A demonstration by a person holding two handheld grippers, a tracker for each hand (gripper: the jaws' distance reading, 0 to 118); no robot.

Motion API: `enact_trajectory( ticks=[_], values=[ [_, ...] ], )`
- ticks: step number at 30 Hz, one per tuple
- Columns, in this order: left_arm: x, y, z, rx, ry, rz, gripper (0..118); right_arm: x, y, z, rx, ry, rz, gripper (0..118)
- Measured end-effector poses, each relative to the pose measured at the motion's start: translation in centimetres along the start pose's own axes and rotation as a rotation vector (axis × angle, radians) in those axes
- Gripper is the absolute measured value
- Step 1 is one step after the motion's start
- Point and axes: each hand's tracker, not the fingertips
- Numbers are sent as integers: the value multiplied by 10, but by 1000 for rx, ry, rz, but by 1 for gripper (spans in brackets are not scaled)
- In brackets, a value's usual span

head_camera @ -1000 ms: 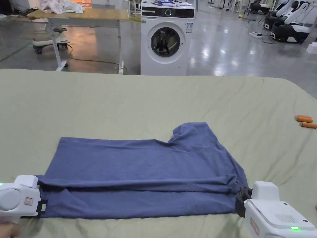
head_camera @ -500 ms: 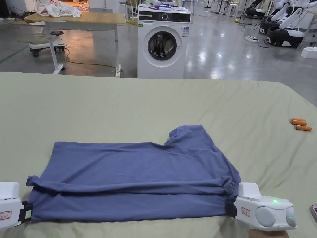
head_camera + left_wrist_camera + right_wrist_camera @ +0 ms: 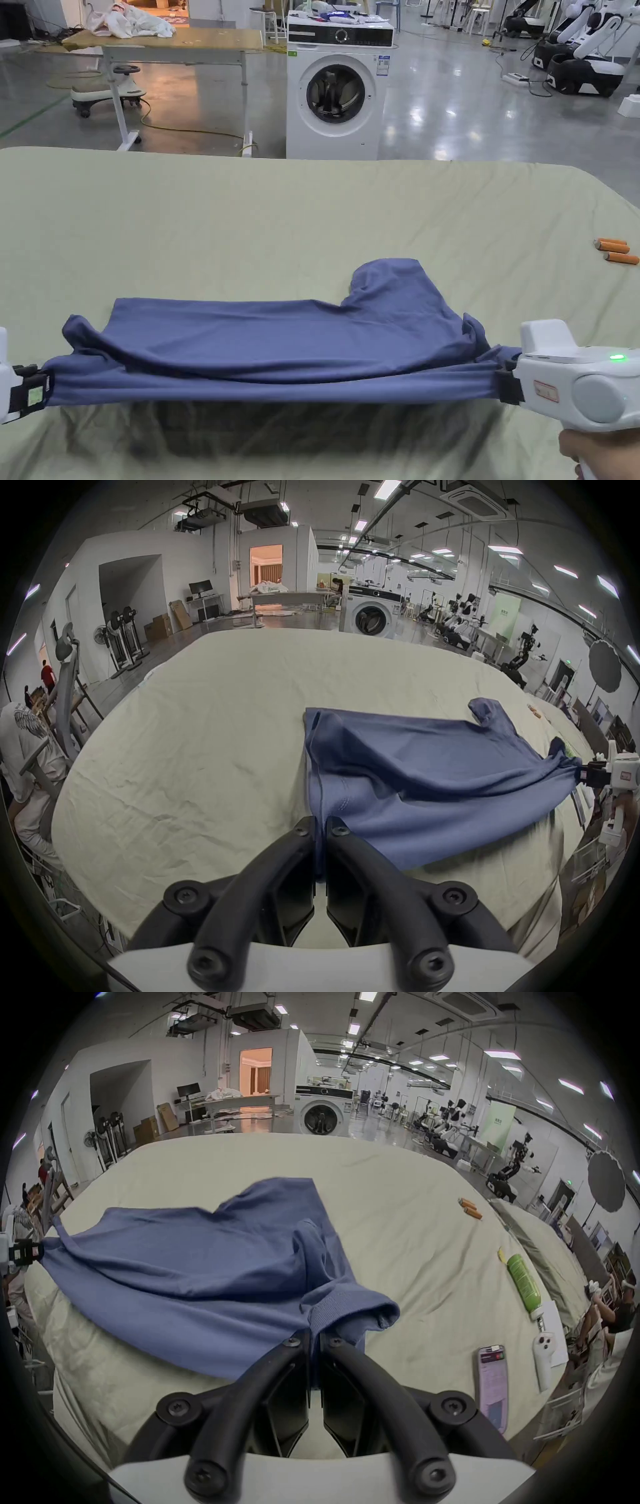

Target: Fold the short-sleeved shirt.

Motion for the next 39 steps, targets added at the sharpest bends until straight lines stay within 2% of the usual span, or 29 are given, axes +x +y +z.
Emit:
enact_trajectory(
  ticks=[5, 14, 21, 28, 29, 31, 32, 33, 34, 39],
  values=[
    [-9, -36, 17, -49, -14, 15, 0, -5, -30, 19, -51, 28, 25, 3],
    [-9, -124, 5, -191, 28, 6, 0, -32, -124, 0, -176, -16, 37, 3],
    [3, -132, -5, -209, 83, -60, 0, -38, -142, -8, -198, -39, 27, 3],
    [4, -131, -6, -186, 88, -42, 2, -45, -140, -6, -157, -58, 19, 9],
    [7, -128, -2, -174, 85, -40, 11, -46, -136, 0, -131, -76, 8, 20],
    [11, -120, 3, -130, 80, -47, 26, -48, -124, 9, -83, -94, -2, 57],
    [14, -114, 6, -102, 81, -46, 43, -49, -117, 15, -37, -100, -9, 74],
    [17, -110, 8, -65, 76, -43, 53, -52, -110, 20, -1, -112, -6, 78],
    [21, -104, 11, -32, 63, -43, 55, -55, -102, 24, 39, -125, -6, 78],
    [47, -73, 14, 171, 56, -87, 55, -81, -64, 31, 274, -94, -45, 78]
  ],
)
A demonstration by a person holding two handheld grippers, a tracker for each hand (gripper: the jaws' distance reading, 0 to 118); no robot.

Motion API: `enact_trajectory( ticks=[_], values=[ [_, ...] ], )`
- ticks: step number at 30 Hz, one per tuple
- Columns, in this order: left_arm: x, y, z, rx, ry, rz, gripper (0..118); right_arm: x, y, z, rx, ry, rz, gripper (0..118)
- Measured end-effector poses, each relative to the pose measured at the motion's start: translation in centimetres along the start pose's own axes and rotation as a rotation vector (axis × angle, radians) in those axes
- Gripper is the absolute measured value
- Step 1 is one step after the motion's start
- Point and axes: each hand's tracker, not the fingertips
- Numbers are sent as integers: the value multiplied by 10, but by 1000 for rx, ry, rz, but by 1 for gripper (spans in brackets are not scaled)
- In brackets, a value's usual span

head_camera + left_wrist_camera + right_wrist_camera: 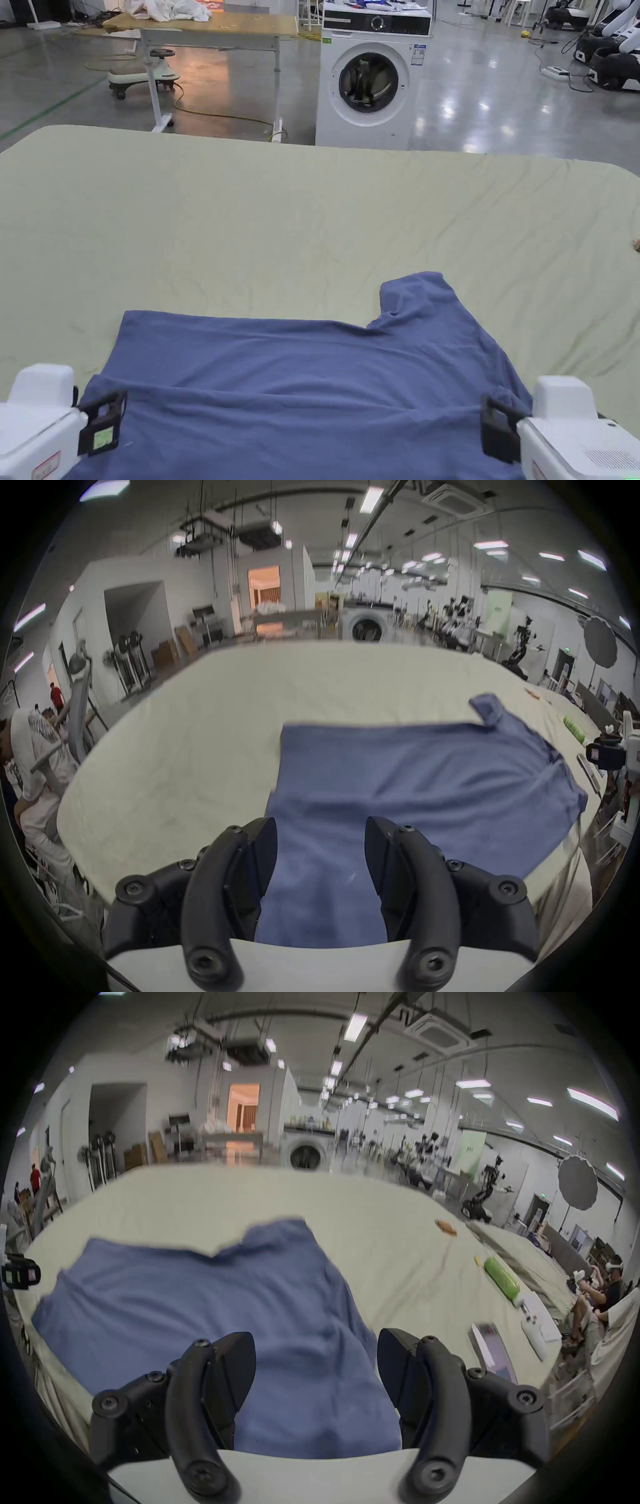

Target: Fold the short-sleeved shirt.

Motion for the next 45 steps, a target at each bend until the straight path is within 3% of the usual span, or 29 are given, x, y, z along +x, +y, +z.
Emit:
enact_trajectory(
  ticks=[4, 8, 11, 16, 21, 28, 30, 32, 33, 37, 40, 45],
  values=[
    [20, 20, 1, 156, 20, -16, 49, -31, 22, -2, 149, 43, -36, 71],
    [39, 31, 8, 278, 50, -40, 4, -59, 37, 0, 268, 53, -52, 12],
    [41, 33, 10, 327, 55, -25, 0, -72, 43, 1, 311, 59, -55, 2],
    [20, 47, -16, 286, 65, -5, 0, -86, 51, -4, 332, 79, -51, 0],
    [-33, 74, -94, 41, -10, 81, 0, -87, 55, -16, 318, 99, -40, 0],
    [-61, 103, -189, -260, -40, 59, 0, -73, 50, -37, 256, 74, -26, 0],
    [-60, 106, -205, -325, -23, 73, 15, -66, 46, -43, 235, 60, -28, 0],
    [-62, 104, -221, -390, -43, 77, 44, -61, 43, -48, 213, 45, -23, 0],
    [-62, 102, -230, -428, -46, 86, 51, -58, 40, -50, 204, 37, -21, 0],
    [-54, 94, -248, -482, -37, 88, 53, -48, 33, -59, 169, 10, -17, 0],
    [-43, 100, -243, -479, -21, 52, 47, -43, 29, -66, 144, -2, -17, 0],
    [-21, 96, -237, -440, -51, -47, 3, -36, 31, -87, 94, 3, -40, 0]
  ],
)
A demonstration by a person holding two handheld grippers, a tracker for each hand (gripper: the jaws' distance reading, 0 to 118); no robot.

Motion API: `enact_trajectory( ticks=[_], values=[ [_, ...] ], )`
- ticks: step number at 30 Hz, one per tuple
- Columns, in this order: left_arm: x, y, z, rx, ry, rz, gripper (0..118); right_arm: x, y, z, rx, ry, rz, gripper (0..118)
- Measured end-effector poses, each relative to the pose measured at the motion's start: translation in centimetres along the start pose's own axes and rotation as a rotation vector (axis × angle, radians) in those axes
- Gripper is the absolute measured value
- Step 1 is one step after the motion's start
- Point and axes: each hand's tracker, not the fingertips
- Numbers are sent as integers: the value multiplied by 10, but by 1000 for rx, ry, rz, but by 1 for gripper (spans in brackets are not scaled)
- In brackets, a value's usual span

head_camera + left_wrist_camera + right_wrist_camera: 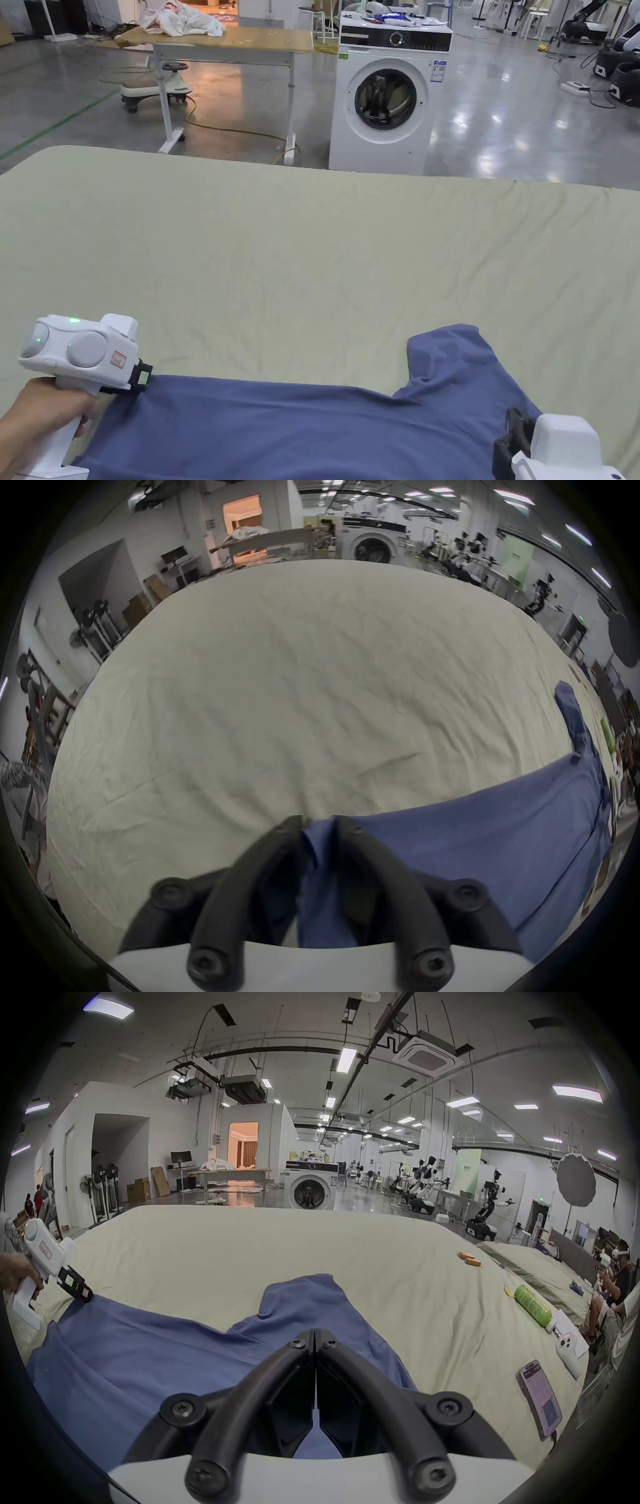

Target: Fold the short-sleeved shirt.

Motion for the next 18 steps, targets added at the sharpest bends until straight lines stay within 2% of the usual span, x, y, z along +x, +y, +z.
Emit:
enact_trajectory(
  ticks=[5, 9, 10, 12, 15, 17, 18],
  values=[
    [-11, -4, 10, 46, -15, 18, 0, 23, 24, -40, -77, 10, -6, 0],
    [-18, -10, 36, 146, -52, 70, 0, 51, 49, -87, -209, 51, -25, 4],
    [-19, -12, 43, 164, -54, 72, 0, 56, 53, -99, -256, 54, -25, 10],
    [-17, -18, 58, 216, -66, 70, 0, 68, 58, -129, -344, 72, -30, 34],
    [-16, -25, 74, 273, -56, 50, 0, 76, 57, -170, -467, 103, 17, 48],
    [-14, -29, 80, 282, -56, 47, 0, 79, 52, -189, -515, 90, -11, 61],
    [-14, -32, 84, 292, -52, 51, 0, 82, 49, -199, -535, 101, -19, 63]
  ],
)
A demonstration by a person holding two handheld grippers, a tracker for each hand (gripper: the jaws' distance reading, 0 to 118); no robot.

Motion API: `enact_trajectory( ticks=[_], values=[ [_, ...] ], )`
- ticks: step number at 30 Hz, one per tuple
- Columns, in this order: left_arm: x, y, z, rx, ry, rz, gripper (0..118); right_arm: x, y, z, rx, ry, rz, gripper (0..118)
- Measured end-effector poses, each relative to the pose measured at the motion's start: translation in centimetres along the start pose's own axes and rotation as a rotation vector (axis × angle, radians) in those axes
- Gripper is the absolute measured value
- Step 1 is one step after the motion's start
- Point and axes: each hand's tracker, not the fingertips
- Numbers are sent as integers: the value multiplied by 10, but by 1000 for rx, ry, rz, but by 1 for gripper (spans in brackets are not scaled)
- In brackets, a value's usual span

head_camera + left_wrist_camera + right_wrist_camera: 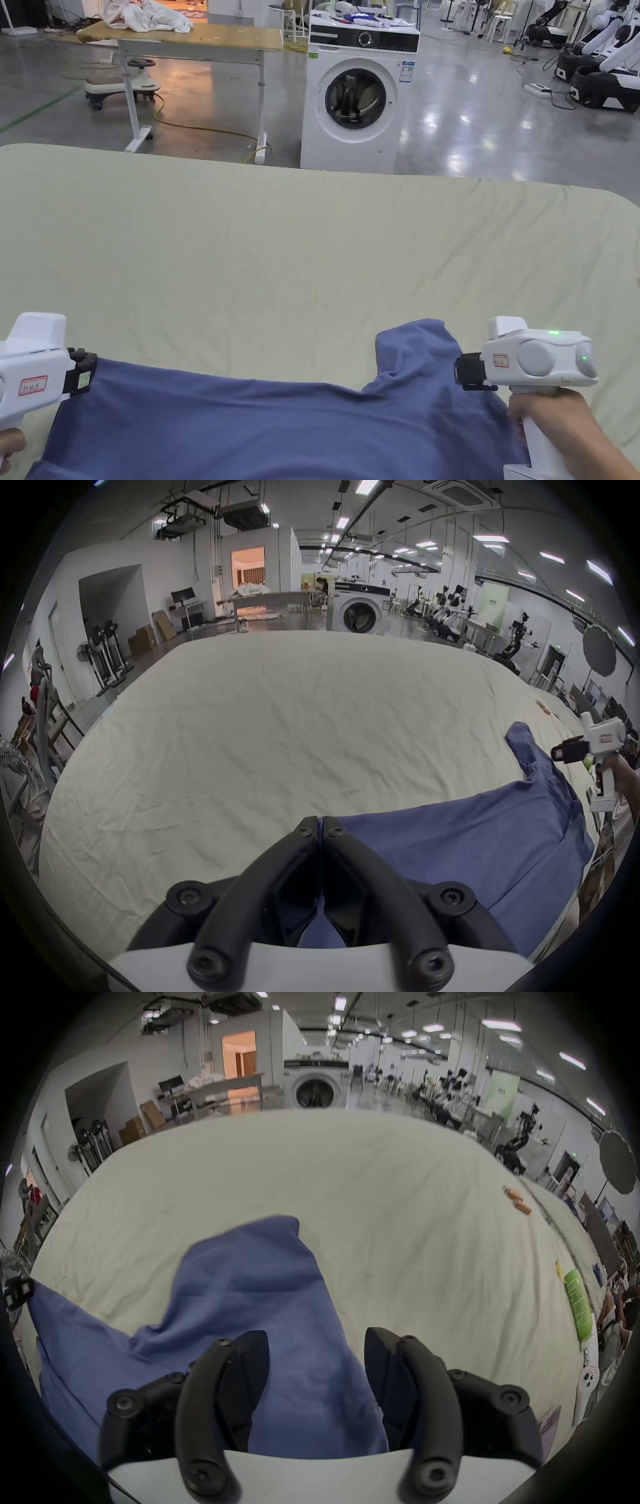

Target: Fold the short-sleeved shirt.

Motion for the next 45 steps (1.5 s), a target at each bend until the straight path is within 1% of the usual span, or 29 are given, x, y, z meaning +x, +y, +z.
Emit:
enact_trajectory(
  ticks=[2, 5, 7, 8, 9, 10, 11, 12, 14, 16, 19, 20, 25, 28, 30, 33, 37, 39, 41, 45],
  values=[
    [0, -3, 6, 14, 2, 1, 0, 4, 3, -17, -37, 4, -16, 63],
    [-2, -8, 6, 20, 8, 6, 0, 7, 3, -37, -97, -5, 2, 61],
    [-2, -12, 5, 18, 8, 15, 0, 9, 2, -40, -85, 9, -19, 58],
    [-3, -13, 6, 18, 10, 17, 0, 8, 3, -38, -84, 4, -34, 49],
    [-3, -14, 6, 18, 14, 18, 0, 5, 3, -36, -79, -2, -29, 36],
    [-3, -15, 6, 18, 16, 18, 0, 4, 2, -37, -63, -16, -5, 17],
    [-3, -17, 5, 20, 17, 16, 0, 2, 2, -37, -50, -26, 29, 1],
    [-4, -17, 5, 21, 16, 15, 0, 2, 0, -36, -51, -10, 23, 1],
    [-7, -18, 6, 28, 17, 16, 0, -2, -5, -28, -45, -17, 22, 1],
    [-7, -18, 12, 36, 15, 28, 0, -1, -7, -13, 8, -14, 8, 1],
    [-11, -17, 25, 70, 1, 33, 0, 3, -11, 24, 94, 18, -14, 0],
    [-13, -17, 30, 78, -1, 34, 0, 5, -15, 39, 115, 16, -16, 0],
    [-23, -25, 65, 122, -26, 34, 0, 14, -45, 115, 197, 17, 2, 0],
    [-34, -40, 85, 144, -52, 36, 0, 20, -73, 154, 225, 25, 6, 0],
    [-39, -53, 100, 149, -67, 29, 0, 19, -96, 177, 235, 26, 26, 0],
    [-44, -79, 115, 145, -84, 25, 0, 20, -129, 197, 222, 30, 37, 0],
    [-48, -116, 129, 101, -99, 47, 0, 18, -172, 204, 167, 30, 44, 0],
    [-46, -138, 133, 53, -95, 50, 0, 20, -194, 201, 124, 30, 37, 0],
    [-46, -156, 132, 8, -90, 42, 0, 18, -214, 197, 83, 19, 47, 0],
    [-49, -182, 119, -70, -64, 39, 0, 15, -244, 182, 17, 8, 44, 0]
  ],
)
